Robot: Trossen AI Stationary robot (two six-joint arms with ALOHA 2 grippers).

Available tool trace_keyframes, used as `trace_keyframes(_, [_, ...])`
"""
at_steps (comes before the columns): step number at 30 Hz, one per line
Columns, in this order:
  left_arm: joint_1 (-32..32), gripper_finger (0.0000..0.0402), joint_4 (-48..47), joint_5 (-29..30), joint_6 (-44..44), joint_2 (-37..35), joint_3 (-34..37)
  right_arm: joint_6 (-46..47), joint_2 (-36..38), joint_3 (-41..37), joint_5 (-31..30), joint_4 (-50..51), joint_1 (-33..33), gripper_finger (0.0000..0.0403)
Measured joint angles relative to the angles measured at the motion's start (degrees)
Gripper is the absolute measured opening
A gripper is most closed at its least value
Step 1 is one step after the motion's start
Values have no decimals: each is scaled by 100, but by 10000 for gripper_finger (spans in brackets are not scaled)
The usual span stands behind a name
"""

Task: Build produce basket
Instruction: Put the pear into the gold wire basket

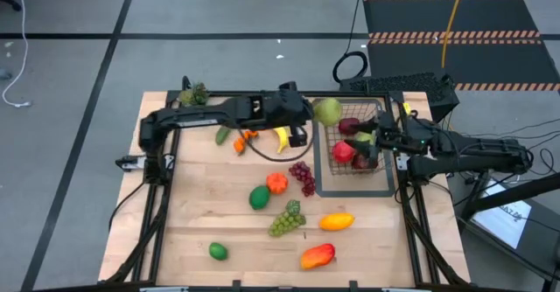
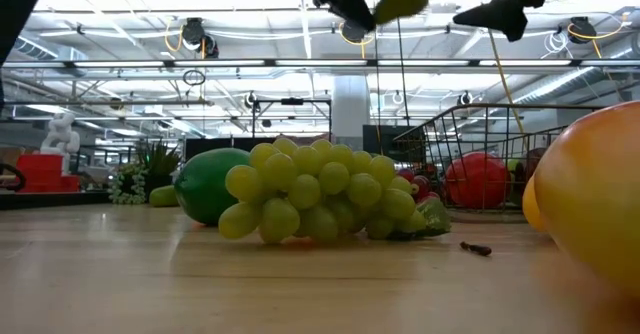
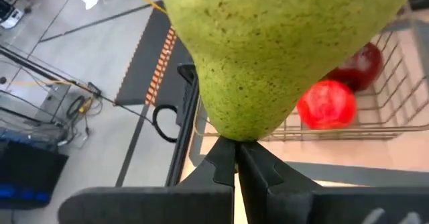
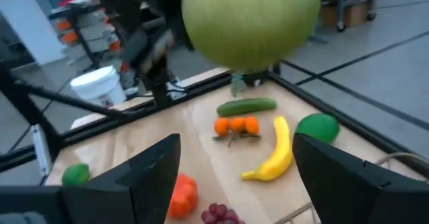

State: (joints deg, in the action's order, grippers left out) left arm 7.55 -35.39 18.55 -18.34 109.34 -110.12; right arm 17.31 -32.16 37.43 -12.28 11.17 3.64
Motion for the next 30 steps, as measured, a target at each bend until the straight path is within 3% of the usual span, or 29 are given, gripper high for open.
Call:
trace_keyframes(12, [75,6,269,22,-929,1116,-250,-529,425,-2,-851,38,0,281])
trace_keyframes(30, [175,15,1194,1070,-3254,1915,-248,-661,524,-2,-876,23,0,281])
